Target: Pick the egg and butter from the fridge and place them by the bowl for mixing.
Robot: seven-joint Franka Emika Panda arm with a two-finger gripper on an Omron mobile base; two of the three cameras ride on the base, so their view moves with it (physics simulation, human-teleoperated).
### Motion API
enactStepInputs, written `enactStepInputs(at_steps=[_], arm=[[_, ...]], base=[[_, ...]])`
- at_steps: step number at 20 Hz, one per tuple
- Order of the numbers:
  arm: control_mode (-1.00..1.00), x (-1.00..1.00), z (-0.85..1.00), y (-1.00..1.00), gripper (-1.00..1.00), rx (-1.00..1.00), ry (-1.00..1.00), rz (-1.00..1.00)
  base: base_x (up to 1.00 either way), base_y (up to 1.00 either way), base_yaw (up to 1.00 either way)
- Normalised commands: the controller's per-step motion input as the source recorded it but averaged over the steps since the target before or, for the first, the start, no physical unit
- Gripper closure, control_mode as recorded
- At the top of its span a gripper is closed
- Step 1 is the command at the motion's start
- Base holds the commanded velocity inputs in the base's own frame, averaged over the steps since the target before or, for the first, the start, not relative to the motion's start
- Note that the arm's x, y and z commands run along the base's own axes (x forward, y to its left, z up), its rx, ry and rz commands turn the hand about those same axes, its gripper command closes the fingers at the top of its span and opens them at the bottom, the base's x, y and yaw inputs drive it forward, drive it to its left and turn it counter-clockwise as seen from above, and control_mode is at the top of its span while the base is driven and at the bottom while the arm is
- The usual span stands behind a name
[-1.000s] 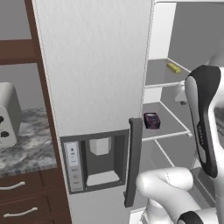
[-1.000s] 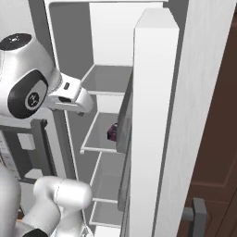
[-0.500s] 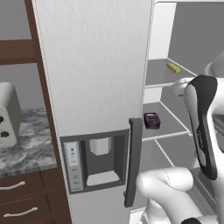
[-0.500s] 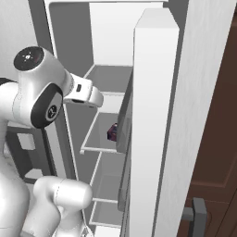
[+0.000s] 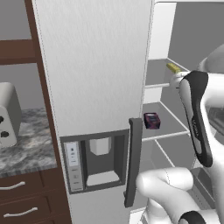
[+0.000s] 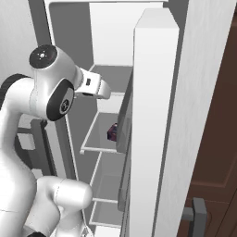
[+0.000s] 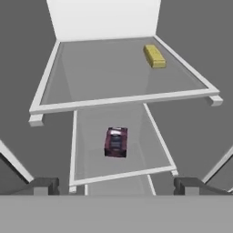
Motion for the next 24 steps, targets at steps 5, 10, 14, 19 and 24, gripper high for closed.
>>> enactStepInputs(at_steps=[5, 10, 14, 19, 24], arm=[[-1.0, 0.43, 0.03, -0.22, -1.0, 0.0, 0.0, 0.0], [-1.0, 0.5, 0.0, -0.2, -1.0, 0.0, 0.0, 0.0], [-1.0, 0.42, 0.0, -0.15, -1.0, 0.0, 0.0, -0.02], [-1.0, 0.4, 0.0, -0.09, -1.0, 0.0, 0.0, -0.07], [-1.0, 0.37, -0.06, -0.25, -1.0, 0.01, 0.0, -0.04]], base=[[0.0, 0.0, 0.0], [0.0, 0.0, 0.0], [0.0, 0.0, 0.0], [0.0, 0.0, 0.0], [0.0, 0.0, 0.0]])
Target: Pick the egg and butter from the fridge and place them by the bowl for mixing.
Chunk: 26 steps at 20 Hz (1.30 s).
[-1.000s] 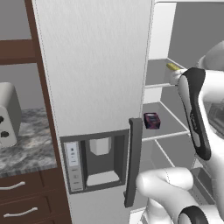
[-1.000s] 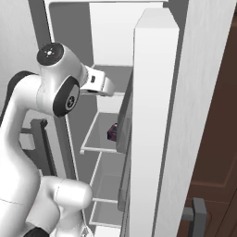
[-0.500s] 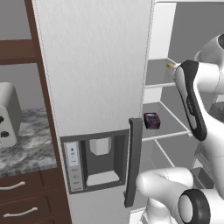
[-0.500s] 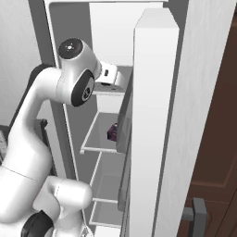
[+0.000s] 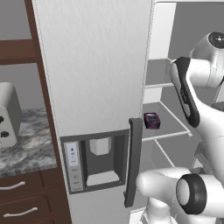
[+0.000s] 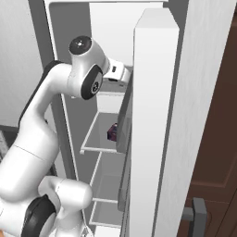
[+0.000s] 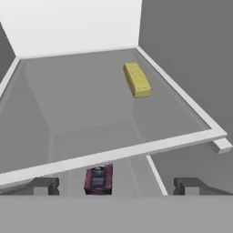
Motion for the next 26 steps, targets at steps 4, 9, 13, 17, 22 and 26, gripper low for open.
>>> enactStepInputs(at_steps=[4, 9, 13, 17, 22, 26], arm=[[-1.0, 0.35, -0.1, -0.25, -1.0, 0.01, 0.0, -0.01], [-1.0, 0.45, -0.08, -0.16, -1.0, 0.0, 0.0, -0.01], [-1.0, 0.43, -0.06, -0.27, -1.0, 0.01, 0.0, 0.0], [-1.0, 0.41, -0.11, -0.11, -1.0, 0.0, 0.01, 0.0], [-1.0, 0.43, -0.14, -0.12, -1.0, 0.0, 0.0, 0.0], [-1.0, 0.41, -0.1, -0.17, -1.0, 0.0, 0.01, 0.0]], base=[[0.0, 0.0, 0.0], [0.0, 0.0, 0.0], [0.0, 0.0, 0.0], [0.0, 0.0, 0.0], [0.0, 0.0, 0.0], [0.0, 0.0, 0.0]])
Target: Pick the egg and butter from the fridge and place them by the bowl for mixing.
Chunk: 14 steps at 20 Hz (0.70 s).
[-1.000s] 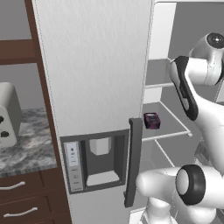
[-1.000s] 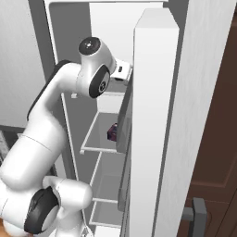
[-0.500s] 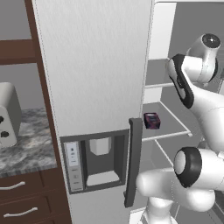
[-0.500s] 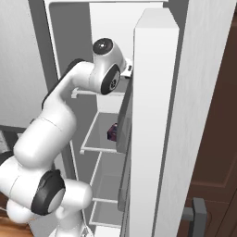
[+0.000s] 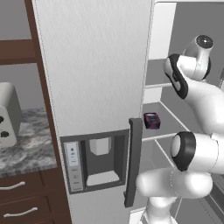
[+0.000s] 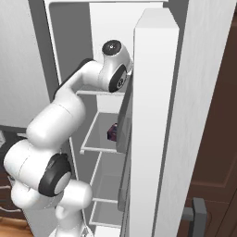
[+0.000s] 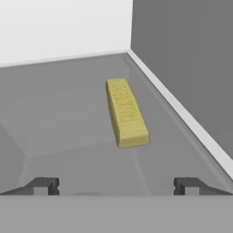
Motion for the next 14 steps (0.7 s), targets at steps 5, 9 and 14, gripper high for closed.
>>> enactStepInputs(at_steps=[5, 9, 14], arm=[[-1.0, 0.48, -0.1, -0.07, -1.0, 0.0, 0.02, 0.0], [-1.0, 0.49, -0.05, -0.1, -1.0, 0.01, 0.03, 0.0], [-1.0, 0.36, 0.0, -0.22, -1.0, 0.02, 0.02, 0.0]], base=[[0.0, 0.0, 0.0], [0.0, 0.0, 0.0], [0.0, 0.0, 0.0]])
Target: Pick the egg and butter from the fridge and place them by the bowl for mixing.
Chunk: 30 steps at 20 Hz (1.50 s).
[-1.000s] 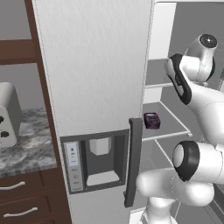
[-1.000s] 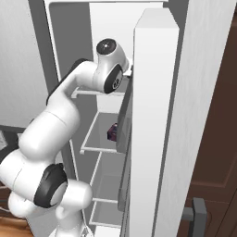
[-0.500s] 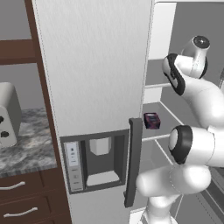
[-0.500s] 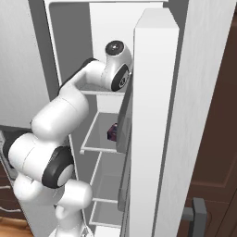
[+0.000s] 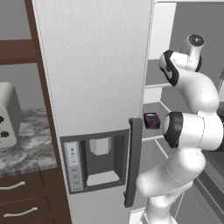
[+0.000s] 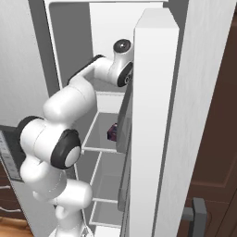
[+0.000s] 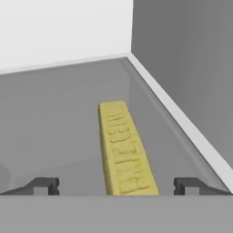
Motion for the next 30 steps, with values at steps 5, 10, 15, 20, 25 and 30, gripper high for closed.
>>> enactStepInputs(at_steps=[5, 10, 15, 20, 25, 30], arm=[[-1.0, 0.32, -0.08, -0.11, -1.0, 0.0, 0.01, 0.0], [-1.0, 0.3, -0.15, -0.1, -1.0, 0.0, 0.01, 0.0], [-1.0, 0.1, -0.23, -0.03, -1.0, 0.0, 0.04, 0.0], [-1.0, 0.09, -0.28, 0.0, 1.0, 0.0, 0.04, 0.0], [-1.0, 0.01, -0.34, -0.01, 1.0, 0.0, 0.02, 0.0], [-1.0, 0.0, -0.25, 0.02, 1.0, 0.0, 0.0, 0.0]], base=[[0.0, 0.0, 0.0], [0.0, 0.0, 0.0], [0.0, 0.0, 0.0], [0.0, 0.0, 0.0], [0.0, 0.0, 0.0], [0.0, 0.0, 0.0]])
